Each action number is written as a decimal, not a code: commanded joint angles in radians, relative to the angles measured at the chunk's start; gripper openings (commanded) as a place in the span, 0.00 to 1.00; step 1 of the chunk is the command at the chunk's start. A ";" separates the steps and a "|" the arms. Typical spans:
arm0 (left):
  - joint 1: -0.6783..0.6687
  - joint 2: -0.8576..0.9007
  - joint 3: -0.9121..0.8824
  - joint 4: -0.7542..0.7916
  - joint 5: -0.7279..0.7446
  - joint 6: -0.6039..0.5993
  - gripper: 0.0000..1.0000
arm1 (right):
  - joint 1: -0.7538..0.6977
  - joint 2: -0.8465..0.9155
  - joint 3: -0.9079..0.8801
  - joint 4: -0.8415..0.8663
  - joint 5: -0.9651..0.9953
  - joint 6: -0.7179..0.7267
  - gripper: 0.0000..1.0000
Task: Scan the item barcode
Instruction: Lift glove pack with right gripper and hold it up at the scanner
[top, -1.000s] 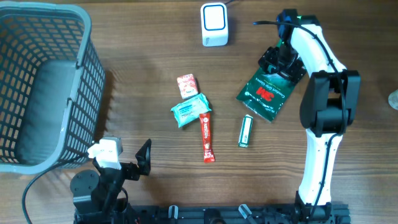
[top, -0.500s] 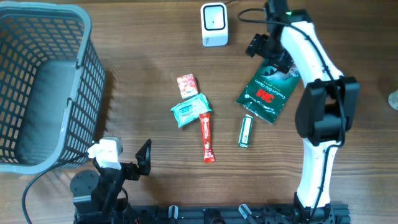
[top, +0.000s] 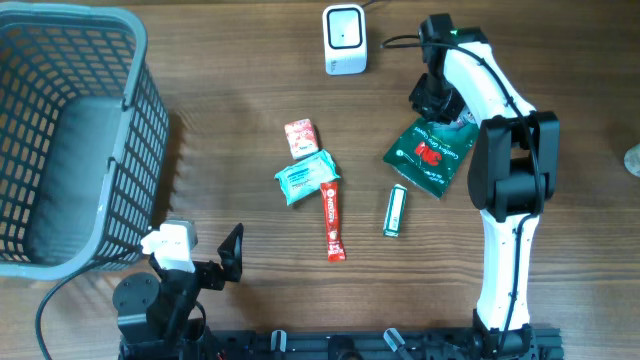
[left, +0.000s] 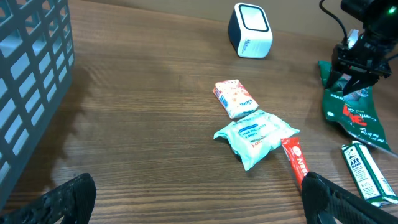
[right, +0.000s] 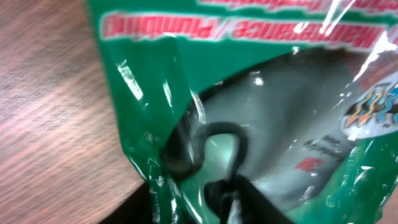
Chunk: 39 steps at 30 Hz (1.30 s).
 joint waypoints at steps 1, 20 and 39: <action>0.005 -0.002 -0.008 0.002 0.016 0.016 1.00 | -0.008 0.154 -0.104 0.001 -0.050 0.000 0.04; 0.005 -0.002 -0.008 0.003 0.016 0.016 1.00 | -0.042 -0.230 -0.003 -0.246 -1.481 -1.011 0.05; 0.005 -0.002 -0.008 0.003 0.016 0.016 1.00 | 0.205 -0.230 -0.005 -0.409 -1.780 -2.117 0.04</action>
